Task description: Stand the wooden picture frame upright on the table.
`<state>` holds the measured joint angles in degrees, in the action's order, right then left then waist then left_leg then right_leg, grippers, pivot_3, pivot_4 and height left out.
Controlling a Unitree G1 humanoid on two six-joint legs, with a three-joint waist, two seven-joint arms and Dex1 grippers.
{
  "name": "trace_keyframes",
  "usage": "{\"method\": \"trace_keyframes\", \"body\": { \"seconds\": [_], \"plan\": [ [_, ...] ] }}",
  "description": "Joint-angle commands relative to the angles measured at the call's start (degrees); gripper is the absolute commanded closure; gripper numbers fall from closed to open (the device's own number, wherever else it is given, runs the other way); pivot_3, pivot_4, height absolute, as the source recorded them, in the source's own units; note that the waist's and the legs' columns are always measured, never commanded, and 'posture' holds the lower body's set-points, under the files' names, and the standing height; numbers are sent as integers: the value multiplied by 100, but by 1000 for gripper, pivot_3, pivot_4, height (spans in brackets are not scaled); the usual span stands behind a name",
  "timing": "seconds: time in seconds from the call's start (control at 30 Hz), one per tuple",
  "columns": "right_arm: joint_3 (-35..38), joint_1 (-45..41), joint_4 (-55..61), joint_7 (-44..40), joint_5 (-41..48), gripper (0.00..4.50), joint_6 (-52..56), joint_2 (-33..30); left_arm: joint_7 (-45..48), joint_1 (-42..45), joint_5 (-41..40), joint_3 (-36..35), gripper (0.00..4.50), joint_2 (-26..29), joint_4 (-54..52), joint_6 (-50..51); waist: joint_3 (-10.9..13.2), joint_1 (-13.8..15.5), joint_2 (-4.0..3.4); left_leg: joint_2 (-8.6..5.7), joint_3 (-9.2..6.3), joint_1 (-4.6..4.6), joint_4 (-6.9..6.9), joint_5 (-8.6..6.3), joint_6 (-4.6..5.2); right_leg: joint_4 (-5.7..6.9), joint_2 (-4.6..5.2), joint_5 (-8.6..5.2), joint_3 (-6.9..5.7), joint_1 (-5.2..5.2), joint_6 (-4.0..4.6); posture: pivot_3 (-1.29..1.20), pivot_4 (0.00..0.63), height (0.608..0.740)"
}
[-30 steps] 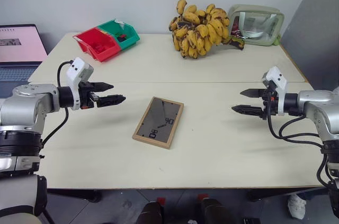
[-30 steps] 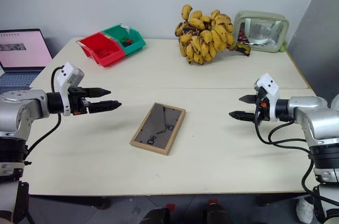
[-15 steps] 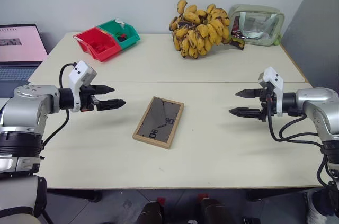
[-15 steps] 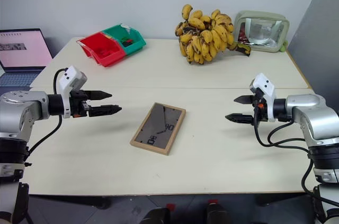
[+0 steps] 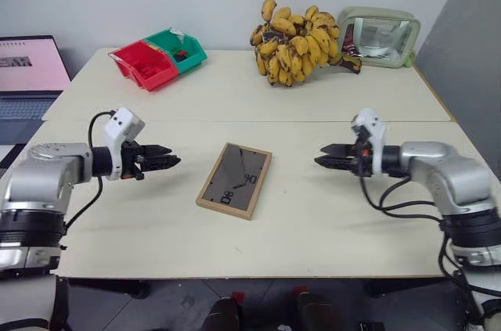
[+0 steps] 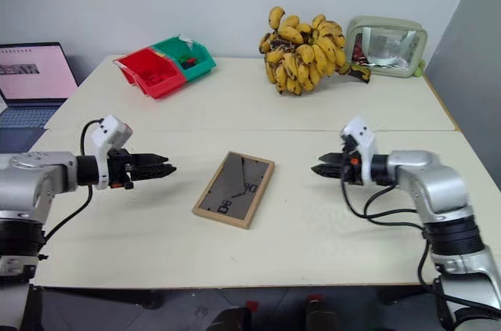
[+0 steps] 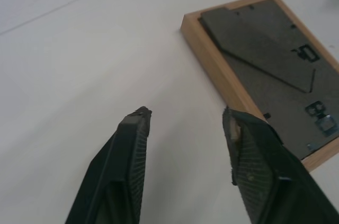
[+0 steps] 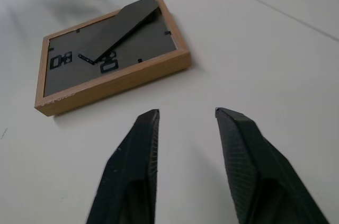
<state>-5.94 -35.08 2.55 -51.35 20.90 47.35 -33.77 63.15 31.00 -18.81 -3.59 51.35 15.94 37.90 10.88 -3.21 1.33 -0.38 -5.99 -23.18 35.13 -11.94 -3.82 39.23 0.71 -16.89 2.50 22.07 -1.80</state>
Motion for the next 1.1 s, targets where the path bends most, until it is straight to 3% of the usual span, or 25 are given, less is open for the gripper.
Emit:
{"method": "trace_keyframes", "body": {
  "seconds": [0.03,0.13,0.23,0.67,0.93,1.1],
  "plan": [
    [-263,19,62,568,-340,3825,-191,354,-214,-104,85,78,3291,-216,-257,-194,0,2,0,-1,-1,-11,3,0,0,3,1,0,-1,11,0,0,150,740],
    [-416,-14,-137,924,-571,4500,-259,700,-403,-117,155,188,3995,-501,-277,-248,0,5,0,-2,-5,-21,14,0,-1,17,2,0,-3,20,0,0,150,740],
    [-465,-100,-437,1187,-745,4500,-448,984,-538,-54,226,312,4479,-802,-237,-323,0,7,1,-5,-8,-25,28,0,0,26,1,0,-6,22,0,0,150,740],
    [-859,-730,-1496,1597,-1293,4500,-975,2058,-552,-134,250,897,4479,-1359,-707,98,0,-5,0,-5,-11,-25,66,0,0,66,-6,0,-4,23,0,0,150,740],
    [-686,-733,-1560,1524,-1390,4500,-1035,1871,-674,12,282,990,4479,-1689,-877,230,0,27,0,-8,-12,-26,72,0,0,66,-3,0,-5,21,0,0,150,740],
    [-703,-583,-1574,1545,-1554,4500,-1182,1638,-593,-18,469,1053,4479,-1525,-661,-4,0,4,0,-7,-12,-26,73,0,0,69,-4,0,-5,21,0,0,150,740]
  ]
}}
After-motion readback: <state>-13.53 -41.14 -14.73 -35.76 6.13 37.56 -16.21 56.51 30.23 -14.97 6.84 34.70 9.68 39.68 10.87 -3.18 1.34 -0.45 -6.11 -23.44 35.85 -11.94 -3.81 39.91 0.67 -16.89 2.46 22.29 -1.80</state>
